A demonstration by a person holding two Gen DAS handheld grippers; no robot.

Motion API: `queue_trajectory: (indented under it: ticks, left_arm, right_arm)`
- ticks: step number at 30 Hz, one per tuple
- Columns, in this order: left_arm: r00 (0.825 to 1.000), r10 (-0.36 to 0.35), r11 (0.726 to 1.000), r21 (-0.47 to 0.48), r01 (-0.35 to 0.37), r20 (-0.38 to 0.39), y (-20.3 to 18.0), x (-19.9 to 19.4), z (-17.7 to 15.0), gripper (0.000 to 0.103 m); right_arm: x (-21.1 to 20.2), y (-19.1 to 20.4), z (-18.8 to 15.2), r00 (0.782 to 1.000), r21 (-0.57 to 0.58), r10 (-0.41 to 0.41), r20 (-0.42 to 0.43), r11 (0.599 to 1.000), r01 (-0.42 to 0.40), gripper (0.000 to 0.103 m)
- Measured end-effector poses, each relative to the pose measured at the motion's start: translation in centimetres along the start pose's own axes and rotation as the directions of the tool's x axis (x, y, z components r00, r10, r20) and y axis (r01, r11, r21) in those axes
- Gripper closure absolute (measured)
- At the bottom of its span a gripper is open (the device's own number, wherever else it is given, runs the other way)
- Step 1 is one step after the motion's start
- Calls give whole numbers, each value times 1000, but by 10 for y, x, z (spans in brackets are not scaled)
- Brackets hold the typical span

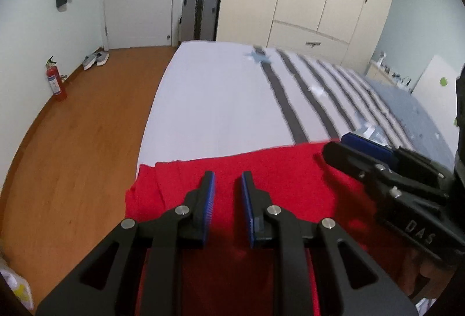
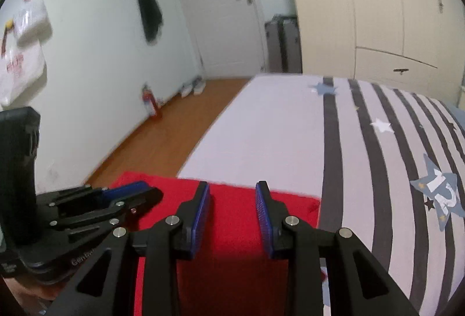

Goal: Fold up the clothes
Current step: 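Carry the red bundle with both tools toward the stack of folded clothes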

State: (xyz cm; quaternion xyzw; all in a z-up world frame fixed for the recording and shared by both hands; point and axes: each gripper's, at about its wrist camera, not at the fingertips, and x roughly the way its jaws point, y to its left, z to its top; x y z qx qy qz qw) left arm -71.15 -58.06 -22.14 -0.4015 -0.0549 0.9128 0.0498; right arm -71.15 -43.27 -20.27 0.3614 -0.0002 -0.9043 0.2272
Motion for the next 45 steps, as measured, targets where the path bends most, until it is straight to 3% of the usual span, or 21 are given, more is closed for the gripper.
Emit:
queue_trajectory:
  ticks: [3, 6, 10, 15, 19, 22, 25, 31, 41, 45]
  left_arm:
    - [999, -21, 999, -32, 20, -28, 5, 12, -3, 87]
    - [999, -5, 1000, -21, 5, -36, 1, 22, -7, 87]
    - [998, -28, 997, -74, 24, -60, 9, 32, -7, 87]
    - [1000, -24, 995, -94, 23, -12, 12, 5, 8, 87]
    - [994, 45, 994, -105, -34, 102, 20, -41, 7, 87]
    - [993, 29, 997, -78, -20, 118, 18, -69, -14, 87]
    - [991, 13, 999, -30, -9, 133, 7, -91, -41, 87]
    - [993, -4, 1000, -14, 5, 115, -10, -96, -82, 87]
    - [996, 23, 999, -40, -20, 83, -11, -68, -98, 84]
    - [997, 13, 999, -47, -10, 70, -12, -79, -85, 84]
  right_arm:
    - [26, -8, -18, 997, 8, -10, -74, 1000, 10, 77]
    - [31, -22, -27, 997, 57, -1, -72, 998, 5, 79]
    - [38, -22, -32, 997, 57, -2, -74, 998, 6, 79]
    - [36, -27, -21, 994, 75, 39, -101, 997, -31, 78]
    - [4, -41, -18, 998, 72, 22, -58, 997, -18, 78]
    - [-21, -52, -24, 1000, 75, 7, -30, 997, -5, 78]
    - [-54, -48, -39, 998, 62, 54, 13, 997, -54, 77]
    - [-103, 3, -67, 989, -53, 125, 84, 991, -121, 77]
    - [-62, 9, -89, 993, -32, 113, 40, 993, -112, 78]
    - [-62, 4, -72, 993, -23, 100, 56, 995, -98, 79]
